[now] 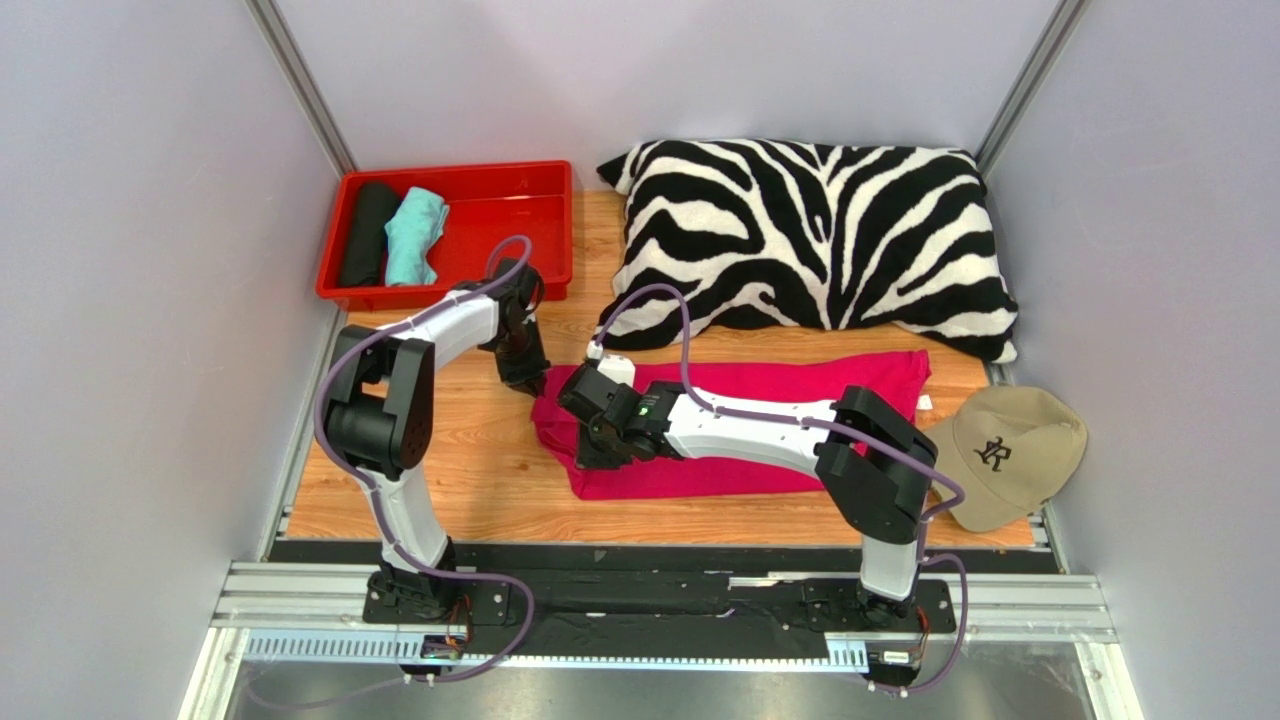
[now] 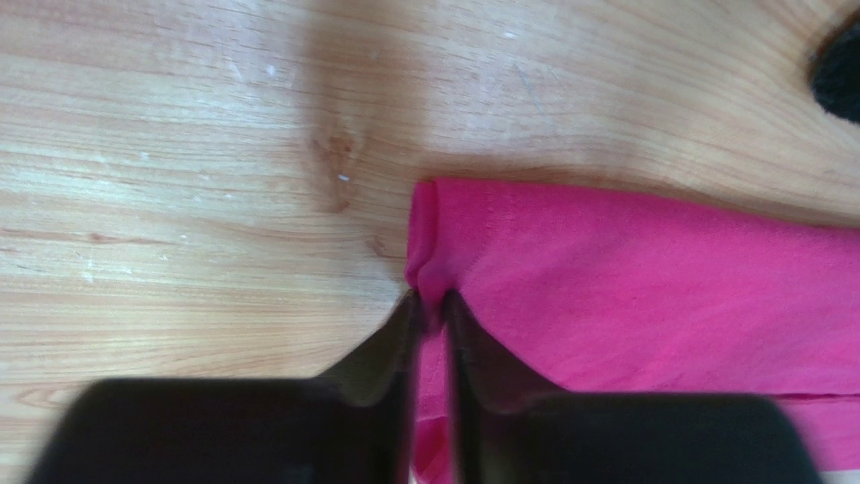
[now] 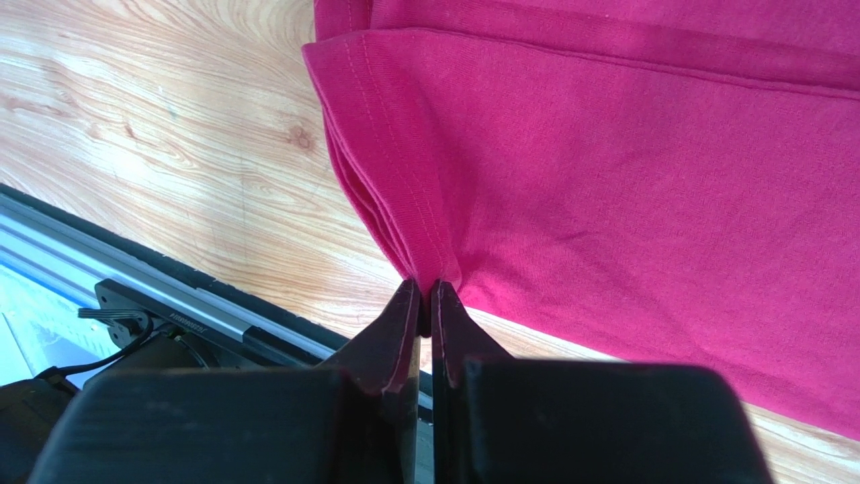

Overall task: Roll the t-shirts
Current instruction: Roll the T-shirt to the center of the board.

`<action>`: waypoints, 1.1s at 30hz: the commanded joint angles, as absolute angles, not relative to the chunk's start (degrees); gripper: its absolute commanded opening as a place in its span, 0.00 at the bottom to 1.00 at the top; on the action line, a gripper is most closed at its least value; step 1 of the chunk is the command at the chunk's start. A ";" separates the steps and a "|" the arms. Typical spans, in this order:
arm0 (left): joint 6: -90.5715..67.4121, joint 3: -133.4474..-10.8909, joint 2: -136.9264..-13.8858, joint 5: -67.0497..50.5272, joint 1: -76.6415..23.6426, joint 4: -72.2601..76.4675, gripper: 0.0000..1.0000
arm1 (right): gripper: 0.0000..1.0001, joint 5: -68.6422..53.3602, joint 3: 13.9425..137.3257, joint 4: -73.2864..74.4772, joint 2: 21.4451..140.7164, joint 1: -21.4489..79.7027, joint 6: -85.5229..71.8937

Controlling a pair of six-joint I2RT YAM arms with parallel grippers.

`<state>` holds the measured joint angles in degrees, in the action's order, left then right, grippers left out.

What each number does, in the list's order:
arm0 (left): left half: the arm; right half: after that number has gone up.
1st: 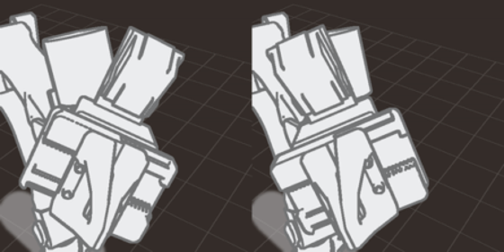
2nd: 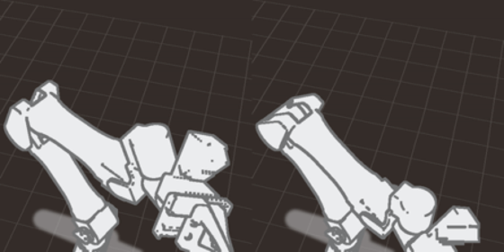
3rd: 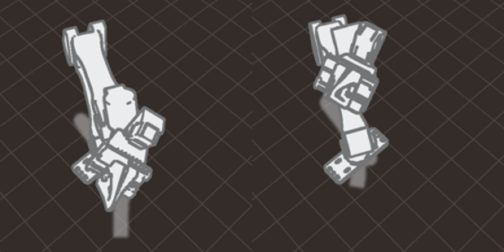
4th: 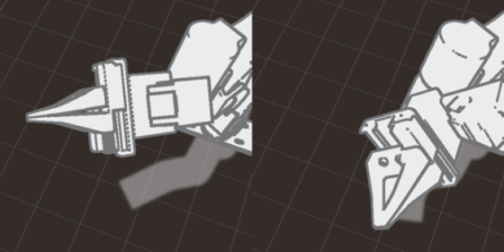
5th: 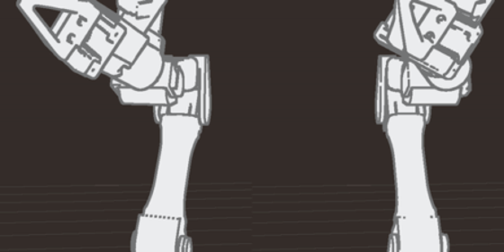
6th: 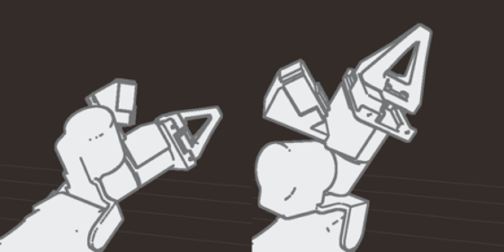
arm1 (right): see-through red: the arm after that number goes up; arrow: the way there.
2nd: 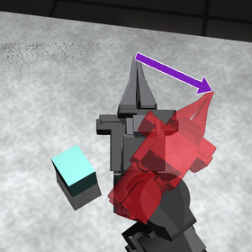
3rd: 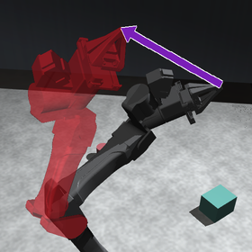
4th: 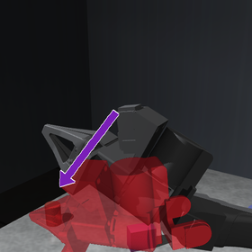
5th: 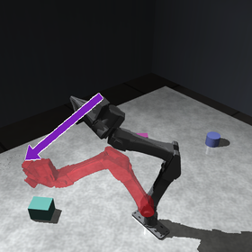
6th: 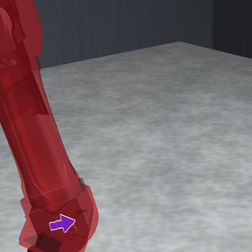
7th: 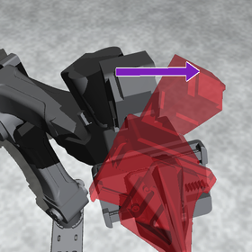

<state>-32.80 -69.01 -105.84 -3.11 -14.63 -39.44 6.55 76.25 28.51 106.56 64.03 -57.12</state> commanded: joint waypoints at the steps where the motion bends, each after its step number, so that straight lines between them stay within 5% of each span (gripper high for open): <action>1: -33.22 -70.66 -106.26 -0.52 -15.73 -40.70 0.07 | 0.02 6.59 76.20 26.02 103.10 63.63 -56.51; 3: -33.31 -70.49 -105.56 -1.05 -15.99 -40.61 0.00 | 0.02 6.85 75.85 25.93 102.48 63.54 -56.51; 33: -37.97 -87.18 -111.09 -1.23 -34.19 -47.81 0.00 | 0.03 15.73 48.52 10.11 88.68 64.69 -72.16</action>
